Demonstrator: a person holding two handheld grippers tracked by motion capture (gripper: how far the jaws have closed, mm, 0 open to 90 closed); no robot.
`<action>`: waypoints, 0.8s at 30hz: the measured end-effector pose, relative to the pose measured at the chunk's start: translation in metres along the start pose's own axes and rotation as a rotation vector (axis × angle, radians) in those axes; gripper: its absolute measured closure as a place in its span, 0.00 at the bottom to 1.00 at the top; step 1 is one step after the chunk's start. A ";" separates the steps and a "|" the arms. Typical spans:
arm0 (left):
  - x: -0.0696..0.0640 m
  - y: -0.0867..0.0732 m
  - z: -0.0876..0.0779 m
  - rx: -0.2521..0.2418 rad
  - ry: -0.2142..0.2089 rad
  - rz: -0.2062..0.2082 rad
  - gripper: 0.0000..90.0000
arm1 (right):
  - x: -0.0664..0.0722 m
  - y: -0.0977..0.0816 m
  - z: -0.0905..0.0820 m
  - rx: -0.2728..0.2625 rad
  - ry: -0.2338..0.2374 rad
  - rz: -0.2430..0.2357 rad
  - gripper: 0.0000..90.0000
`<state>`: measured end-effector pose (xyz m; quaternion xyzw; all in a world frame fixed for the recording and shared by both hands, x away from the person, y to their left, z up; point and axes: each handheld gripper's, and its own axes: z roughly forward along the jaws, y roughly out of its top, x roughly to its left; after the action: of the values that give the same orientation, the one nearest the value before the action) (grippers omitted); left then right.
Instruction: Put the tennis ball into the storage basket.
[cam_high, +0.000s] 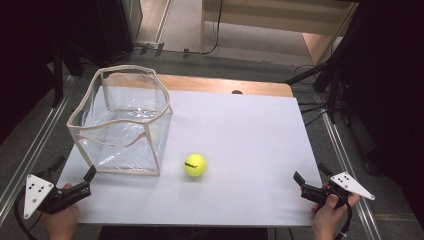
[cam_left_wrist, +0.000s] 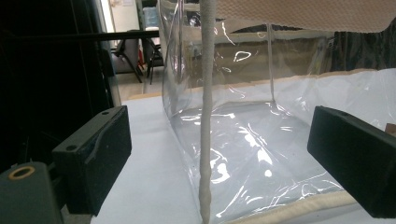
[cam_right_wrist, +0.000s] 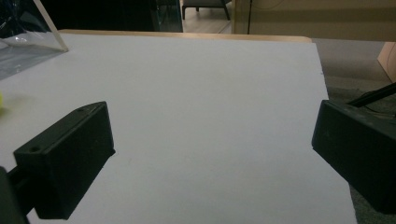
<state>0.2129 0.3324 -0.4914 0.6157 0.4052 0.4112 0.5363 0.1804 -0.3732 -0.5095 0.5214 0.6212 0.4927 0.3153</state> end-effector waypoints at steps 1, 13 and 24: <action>0.000 0.000 0.000 0.000 0.000 0.000 0.08 | 0.001 0.001 -0.001 0.006 0.000 0.002 0.00; -0.001 -0.001 -0.001 0.006 -0.004 0.012 0.08 | 0.021 0.027 -0.003 0.000 0.037 -0.047 0.00; -0.003 -0.001 -0.001 0.007 -0.004 0.023 0.08 | 0.049 0.051 0.012 0.062 0.119 -0.125 0.00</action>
<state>0.2114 0.3303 -0.4922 0.6229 0.3986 0.4148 0.5302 0.1964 -0.3244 -0.4591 0.4610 0.6851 0.4828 0.2917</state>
